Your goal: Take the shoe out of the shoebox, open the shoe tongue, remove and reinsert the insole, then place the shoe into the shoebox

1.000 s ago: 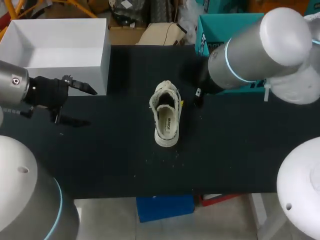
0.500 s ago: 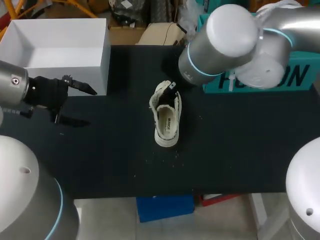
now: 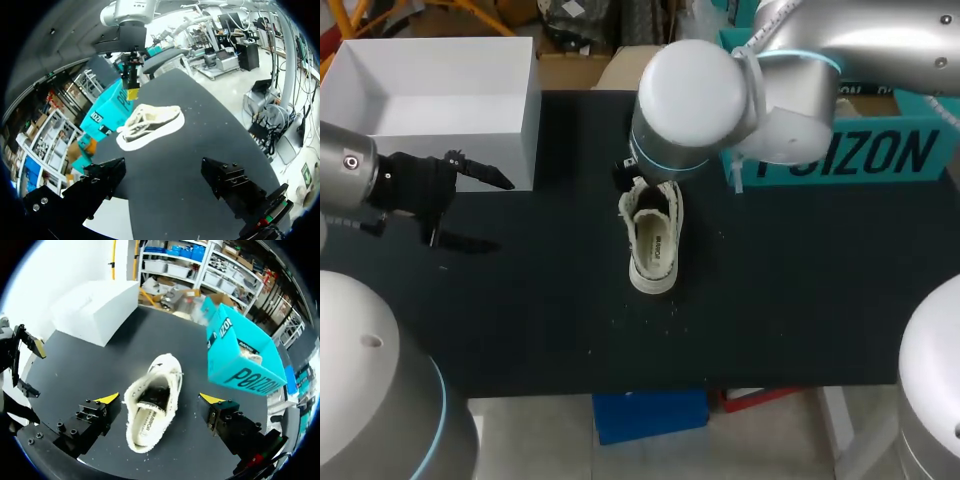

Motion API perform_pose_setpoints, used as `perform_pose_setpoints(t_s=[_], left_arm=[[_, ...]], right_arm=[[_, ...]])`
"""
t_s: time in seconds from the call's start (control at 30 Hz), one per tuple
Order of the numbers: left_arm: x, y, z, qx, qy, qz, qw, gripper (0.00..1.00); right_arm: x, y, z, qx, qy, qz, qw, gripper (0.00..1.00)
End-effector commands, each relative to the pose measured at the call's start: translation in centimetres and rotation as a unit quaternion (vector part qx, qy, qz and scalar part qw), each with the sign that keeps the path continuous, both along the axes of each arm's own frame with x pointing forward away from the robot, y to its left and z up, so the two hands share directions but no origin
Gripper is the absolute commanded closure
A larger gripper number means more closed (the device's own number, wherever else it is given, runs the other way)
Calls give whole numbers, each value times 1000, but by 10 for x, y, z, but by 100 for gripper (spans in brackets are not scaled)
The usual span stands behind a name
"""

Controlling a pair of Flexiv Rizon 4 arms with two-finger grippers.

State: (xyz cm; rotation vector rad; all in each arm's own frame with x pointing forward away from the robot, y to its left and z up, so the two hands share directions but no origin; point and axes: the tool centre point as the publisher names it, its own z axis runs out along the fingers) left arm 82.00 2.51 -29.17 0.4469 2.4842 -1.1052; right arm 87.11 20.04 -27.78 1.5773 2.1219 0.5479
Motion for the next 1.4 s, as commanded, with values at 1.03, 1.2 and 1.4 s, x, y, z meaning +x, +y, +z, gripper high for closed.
perform_pose_setpoints(t_s=[1.03,1.2,1.4], left_arm=[[0,-1,-1,1,-2,1,1000,0],[0,-1,-1,1,-2,1,1000,0],[0,-1,-1,1,-2,1,1000,0]], right_arm=[[-7,-43,-32,29,137,-118,983,12],[-3,-43,-43,29,160,-110,981,12],[3,-36,-54,29,177,-95,979,13]])
